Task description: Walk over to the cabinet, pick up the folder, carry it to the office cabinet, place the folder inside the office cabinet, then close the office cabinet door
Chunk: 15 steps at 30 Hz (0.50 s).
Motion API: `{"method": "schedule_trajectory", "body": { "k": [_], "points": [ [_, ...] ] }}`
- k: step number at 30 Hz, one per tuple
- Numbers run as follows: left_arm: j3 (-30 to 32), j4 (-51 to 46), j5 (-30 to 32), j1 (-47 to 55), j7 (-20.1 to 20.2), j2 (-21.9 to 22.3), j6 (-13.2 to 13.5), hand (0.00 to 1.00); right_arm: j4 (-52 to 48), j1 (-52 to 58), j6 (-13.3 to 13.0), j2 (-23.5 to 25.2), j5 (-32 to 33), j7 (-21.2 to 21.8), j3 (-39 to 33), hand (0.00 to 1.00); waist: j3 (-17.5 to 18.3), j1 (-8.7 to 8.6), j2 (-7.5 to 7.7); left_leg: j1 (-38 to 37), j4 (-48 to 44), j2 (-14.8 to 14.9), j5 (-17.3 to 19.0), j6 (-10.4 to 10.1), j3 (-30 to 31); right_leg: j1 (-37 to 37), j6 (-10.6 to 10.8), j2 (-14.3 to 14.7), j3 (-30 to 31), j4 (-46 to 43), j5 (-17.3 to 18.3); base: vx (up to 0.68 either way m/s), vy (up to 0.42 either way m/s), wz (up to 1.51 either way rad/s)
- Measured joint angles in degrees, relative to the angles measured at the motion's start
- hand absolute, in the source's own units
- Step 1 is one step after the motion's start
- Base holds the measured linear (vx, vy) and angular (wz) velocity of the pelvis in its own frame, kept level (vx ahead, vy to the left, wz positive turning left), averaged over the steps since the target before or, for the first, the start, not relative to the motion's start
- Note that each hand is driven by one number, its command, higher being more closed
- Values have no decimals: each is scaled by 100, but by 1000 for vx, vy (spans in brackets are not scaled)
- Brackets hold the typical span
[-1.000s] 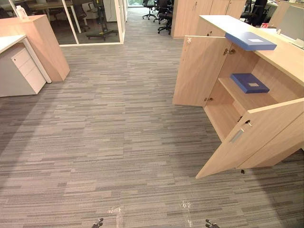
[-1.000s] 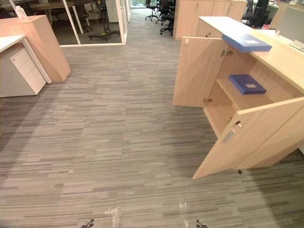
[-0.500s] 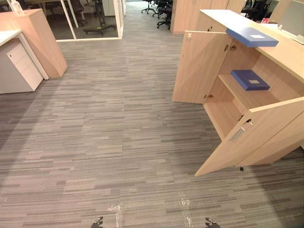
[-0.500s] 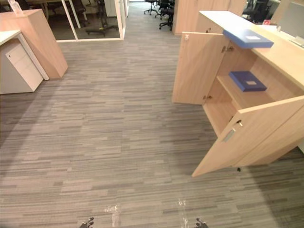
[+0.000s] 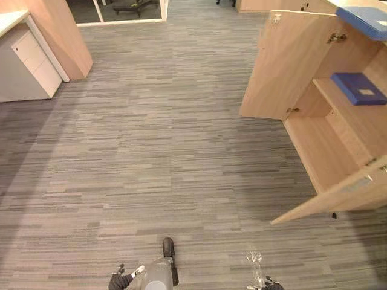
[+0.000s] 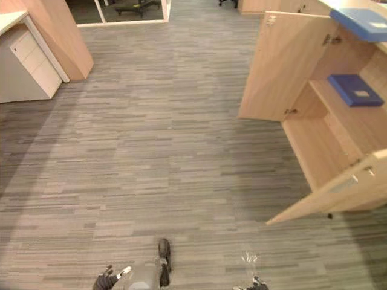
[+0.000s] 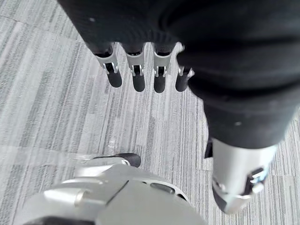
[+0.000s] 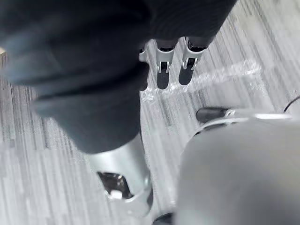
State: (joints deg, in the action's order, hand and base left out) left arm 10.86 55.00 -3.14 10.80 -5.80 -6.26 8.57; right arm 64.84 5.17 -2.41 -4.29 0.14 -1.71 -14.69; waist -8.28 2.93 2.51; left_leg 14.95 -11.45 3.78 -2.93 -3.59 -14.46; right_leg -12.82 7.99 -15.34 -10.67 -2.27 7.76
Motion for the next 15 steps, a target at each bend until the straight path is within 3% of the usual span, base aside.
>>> {"method": "schedule_trajectory", "body": {
  "k": [1, 3, 4, 5, 6, 7, 8, 10, 11, 13, 14, 15],
  "points": [
    [-9, 9, 5, 4, -8, -12, 0, 0, 10, -33, -1, 21, 57, 4, -53, 0, 42, -3, 28, -151, -131, -105, 153, 218, -129, 170, 24, -197, 111, -466, -40, 476, 352, -62],
    [-65, 18, 5, 13, 0, -38, 1, 0, 11, -39, -2, 35, 102, 39, -191, 0, 128, -31, 36, -479, -51, -253, 281, 397, -266, 561, -38, -441, 299, -1515, -93, 301, 261, -47],
    [-218, 40, 5, 22, 21, -106, 2, 0, -8, -25, 3, 21, 106, 39, -222, 0, 178, -81, 41, -830, 142, -403, 383, 459, -356, 945, -304, -690, 277, -2575, -335, 381, 335, -21],
    [-408, 62, 2, -10, 49, -158, 5, 0, -29, 0, 6, -9, 106, 39, -215, 0, 198, -114, 32, -1215, 382, -544, 421, 496, -397, 1284, -822, -988, 62, -3516, -803, 461, 392, -10],
    [-503, 56, 1, -25, 73, -192, 19, 0, -75, 33, -2, -26, 137, 36, -225, 0, 219, -170, 22, -1364, 455, -590, 455, 547, -414, 1431, -1147, -1177, -145, -4084, -1013, 378, 309, 8],
    [-577, 62, 10, -65, 103, -229, 28, 0, -175, 37, -5, -20, 144, 37, -201, 0, 219, -266, 25, -1526, 489, -645, 495, 634, -376, 1634, -1264, -1454, -529, -4960, -1054, 307, 186, 23],
    [-689, 81, 10, -133, 122, -258, 33, 0, -210, 5, 1, -30, 143, 32, -179, 0, 215, -349, 17, -1843, 589, -651, 557, 662, -289, 1793, -1250, -1567, -1037, -5603, -812, 405, 187, 21],
    [-800, 138, 63, -273, 145, -265, 40, 0, -226, -34, -10, -25, 122, 35, -143, 0, 193, -351, -15, -2200, 805, -555, 589, 642, -214, 1963, -1029, -1281, -1615, -5598, -98, 424, 107, 5],
    [-873, 222, 68, -386, 187, -253, 36, 0, -305, -60, -22, -16, 108, 34, -102, 0, 145, -380, -56, -2356, 867, -436, 631, 575, -205, 2049, -789, -941, -1937, -5023, 243, 326, -6, 0],
    [-950, 294, 62, -488, 242, -233, 34, 0, -349, -63, -107, 21, 115, 36, -64, 0, 93, -393, -74, -2630, 969, -282, 728, 420, -248, 2178, -664, -384, -2407, -3391, 312, 295, -62, -4],
    [-955, 294, 61, -496, 251, -217, 34, 0, -353, -63, -123, 19, 127, 35, -23, 0, 74, -395, -71, -2729, 1020, -256, 766, 368, -292, 2204, -672, -252, -2497, -2886, 266, 262, -86, -12],
    [-923, 291, 47, -504, 254, -199, 37, 0, -352, -88, -128, 10, 151, 34, 68, 0, 19, -386, -41, -2922, 1146, -241, 844, 277, -388, 2240, -689, -45, -2609, -1890, -49, 234, -96, -19]
  ]
}}
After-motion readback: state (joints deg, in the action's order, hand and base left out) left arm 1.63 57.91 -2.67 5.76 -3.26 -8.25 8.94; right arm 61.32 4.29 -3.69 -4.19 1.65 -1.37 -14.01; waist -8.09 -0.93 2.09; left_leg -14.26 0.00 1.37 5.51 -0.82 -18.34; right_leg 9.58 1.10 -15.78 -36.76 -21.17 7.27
